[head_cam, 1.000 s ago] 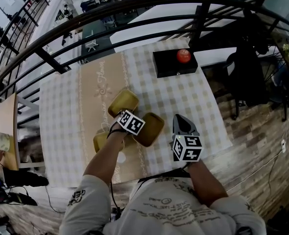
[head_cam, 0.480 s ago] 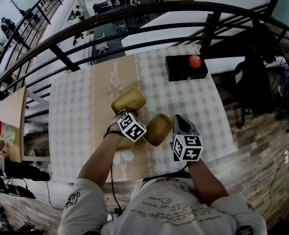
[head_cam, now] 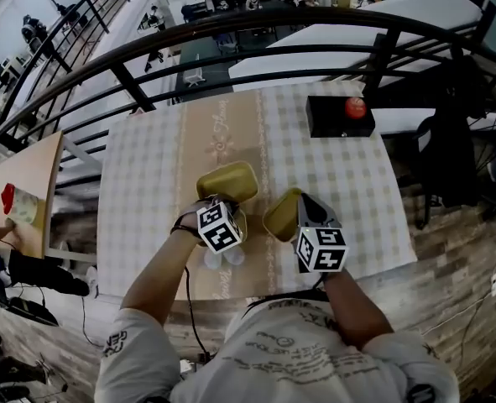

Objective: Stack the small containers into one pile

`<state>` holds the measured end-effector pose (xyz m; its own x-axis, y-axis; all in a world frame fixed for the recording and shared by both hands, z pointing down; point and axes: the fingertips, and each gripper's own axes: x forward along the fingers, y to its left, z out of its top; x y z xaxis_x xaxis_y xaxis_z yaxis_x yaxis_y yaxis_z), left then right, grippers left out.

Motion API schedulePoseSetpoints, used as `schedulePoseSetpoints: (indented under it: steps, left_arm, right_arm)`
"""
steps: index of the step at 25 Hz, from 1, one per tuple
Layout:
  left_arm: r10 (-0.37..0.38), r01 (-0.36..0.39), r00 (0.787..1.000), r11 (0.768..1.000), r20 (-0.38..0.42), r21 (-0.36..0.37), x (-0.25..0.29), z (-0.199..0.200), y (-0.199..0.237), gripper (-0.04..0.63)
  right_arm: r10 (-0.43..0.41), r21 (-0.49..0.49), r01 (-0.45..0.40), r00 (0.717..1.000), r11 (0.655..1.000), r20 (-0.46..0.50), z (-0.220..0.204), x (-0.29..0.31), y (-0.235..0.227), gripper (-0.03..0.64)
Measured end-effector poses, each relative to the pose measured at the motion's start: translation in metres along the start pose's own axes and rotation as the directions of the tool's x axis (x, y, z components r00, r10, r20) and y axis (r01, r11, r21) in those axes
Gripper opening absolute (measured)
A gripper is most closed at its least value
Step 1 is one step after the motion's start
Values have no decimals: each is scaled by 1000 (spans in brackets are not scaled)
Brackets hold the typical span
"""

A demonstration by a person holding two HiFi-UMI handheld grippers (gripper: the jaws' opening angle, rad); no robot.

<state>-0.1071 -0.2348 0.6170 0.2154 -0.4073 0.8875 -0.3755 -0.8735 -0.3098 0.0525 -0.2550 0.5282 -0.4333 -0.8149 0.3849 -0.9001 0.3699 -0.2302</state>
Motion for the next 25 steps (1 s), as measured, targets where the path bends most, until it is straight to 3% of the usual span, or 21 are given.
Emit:
schedulePoseSetpoints:
  steps: [3,12,25]
  left_arm:
    - [-22,23,999,998,-25,51,-8,-20,-15,12]
    - [-115,121,990,989,-79,84,-21,-64,-64,12]
    - [-163,170,985,975,-57,143,-11,-85,-95,12]
  right_arm:
    - [10,-8,-10,1000,1000,-5,-4,-1,12,0]
    - [34,-29,-35,999,999,-31,-17,-3,40,1]
    - [29,-54,-32,998,998,-57,-32,-7,59,0]
